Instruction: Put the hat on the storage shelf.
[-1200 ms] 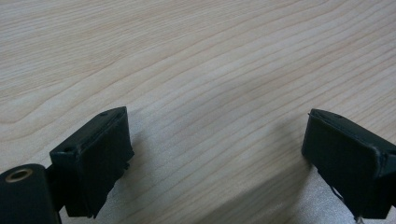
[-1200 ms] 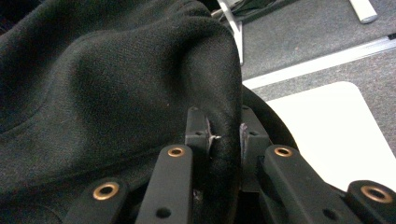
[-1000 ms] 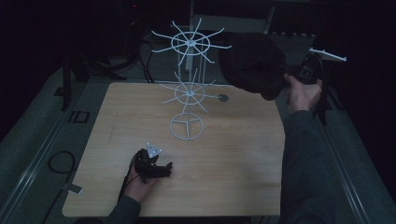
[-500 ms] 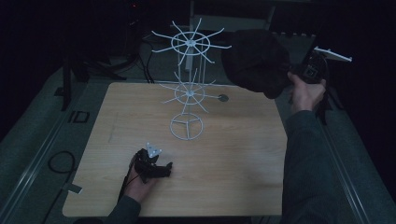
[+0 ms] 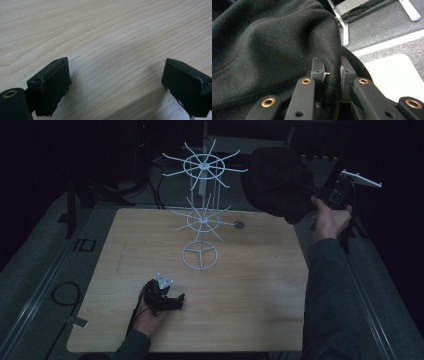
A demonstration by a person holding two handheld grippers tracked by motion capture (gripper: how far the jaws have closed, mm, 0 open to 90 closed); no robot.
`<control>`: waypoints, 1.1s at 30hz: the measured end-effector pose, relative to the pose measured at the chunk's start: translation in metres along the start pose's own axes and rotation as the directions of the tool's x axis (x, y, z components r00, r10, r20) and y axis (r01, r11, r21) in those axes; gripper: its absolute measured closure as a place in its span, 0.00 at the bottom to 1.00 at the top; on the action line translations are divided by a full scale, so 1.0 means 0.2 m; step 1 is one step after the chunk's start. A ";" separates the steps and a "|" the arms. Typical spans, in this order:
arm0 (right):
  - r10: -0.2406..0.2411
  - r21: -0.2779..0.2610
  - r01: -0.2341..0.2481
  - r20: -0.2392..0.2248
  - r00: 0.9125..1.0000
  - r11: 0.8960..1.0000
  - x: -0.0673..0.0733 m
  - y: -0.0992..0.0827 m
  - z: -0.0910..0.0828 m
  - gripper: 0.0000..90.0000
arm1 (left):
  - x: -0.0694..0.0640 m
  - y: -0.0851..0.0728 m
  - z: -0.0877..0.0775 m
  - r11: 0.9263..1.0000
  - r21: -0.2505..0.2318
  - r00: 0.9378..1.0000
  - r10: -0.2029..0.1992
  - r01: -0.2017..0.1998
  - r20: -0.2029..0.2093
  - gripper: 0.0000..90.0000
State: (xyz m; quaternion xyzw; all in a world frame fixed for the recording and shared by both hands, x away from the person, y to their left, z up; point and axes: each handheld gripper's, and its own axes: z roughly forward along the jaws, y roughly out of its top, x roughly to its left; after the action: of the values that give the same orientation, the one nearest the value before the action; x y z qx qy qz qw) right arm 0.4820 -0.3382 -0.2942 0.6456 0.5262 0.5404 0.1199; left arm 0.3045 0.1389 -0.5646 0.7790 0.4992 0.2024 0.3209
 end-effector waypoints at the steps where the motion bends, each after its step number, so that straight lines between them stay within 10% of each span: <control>1: 0.003 -0.001 -0.003 -0.004 1.000 1.000 0.00 0.00 0.00 0.87 | 0.00 0.00 0.00 1.000 0.000 1.000 0.000 0.000 0.000 0.10; 33: 0.030 -0.045 -0.034 -0.091 0.995 0.998 -0.01 0.01 -0.05 0.87 | 0.00 0.00 0.00 1.000 0.001 1.000 0.000 0.000 -0.001 0.10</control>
State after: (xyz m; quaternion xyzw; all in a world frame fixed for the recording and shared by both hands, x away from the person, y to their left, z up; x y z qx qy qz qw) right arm 0.4748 -0.3446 -0.2900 0.6259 0.5079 0.5830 0.1025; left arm 0.3045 0.1387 -0.5646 0.7792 0.4993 0.2024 0.3202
